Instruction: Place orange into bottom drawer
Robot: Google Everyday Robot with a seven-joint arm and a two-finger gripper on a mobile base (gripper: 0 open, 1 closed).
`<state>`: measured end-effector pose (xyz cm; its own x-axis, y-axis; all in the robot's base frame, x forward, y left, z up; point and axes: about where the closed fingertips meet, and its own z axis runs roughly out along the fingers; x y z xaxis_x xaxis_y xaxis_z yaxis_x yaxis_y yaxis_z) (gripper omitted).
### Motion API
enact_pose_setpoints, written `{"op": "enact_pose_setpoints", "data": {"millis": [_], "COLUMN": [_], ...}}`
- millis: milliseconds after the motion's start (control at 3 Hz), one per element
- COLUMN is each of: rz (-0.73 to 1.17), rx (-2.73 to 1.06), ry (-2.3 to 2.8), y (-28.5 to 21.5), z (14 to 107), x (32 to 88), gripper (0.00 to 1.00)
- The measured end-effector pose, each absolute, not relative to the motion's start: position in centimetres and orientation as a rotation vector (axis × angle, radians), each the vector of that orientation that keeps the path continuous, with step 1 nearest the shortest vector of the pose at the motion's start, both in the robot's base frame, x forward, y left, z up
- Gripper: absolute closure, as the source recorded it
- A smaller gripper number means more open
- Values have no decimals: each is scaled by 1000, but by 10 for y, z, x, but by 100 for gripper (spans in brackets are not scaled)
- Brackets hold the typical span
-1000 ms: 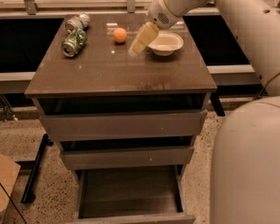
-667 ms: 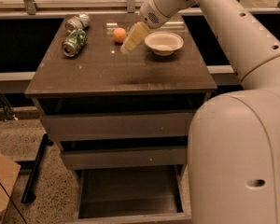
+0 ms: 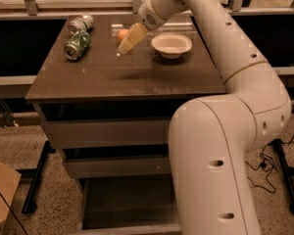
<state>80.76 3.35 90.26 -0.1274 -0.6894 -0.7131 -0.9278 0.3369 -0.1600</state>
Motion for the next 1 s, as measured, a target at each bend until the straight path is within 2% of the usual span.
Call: {"op": "enact_pose_setpoints", "data": {"millis": [333, 667, 1000], "rz": [437, 492, 490], "rx": [-1421, -1431, -1420], "ry": [1887, 1855, 1853], "y": [46, 86, 87], "z": [892, 882, 883], "x": [820, 832, 835], "gripper": [0, 0, 0]}}
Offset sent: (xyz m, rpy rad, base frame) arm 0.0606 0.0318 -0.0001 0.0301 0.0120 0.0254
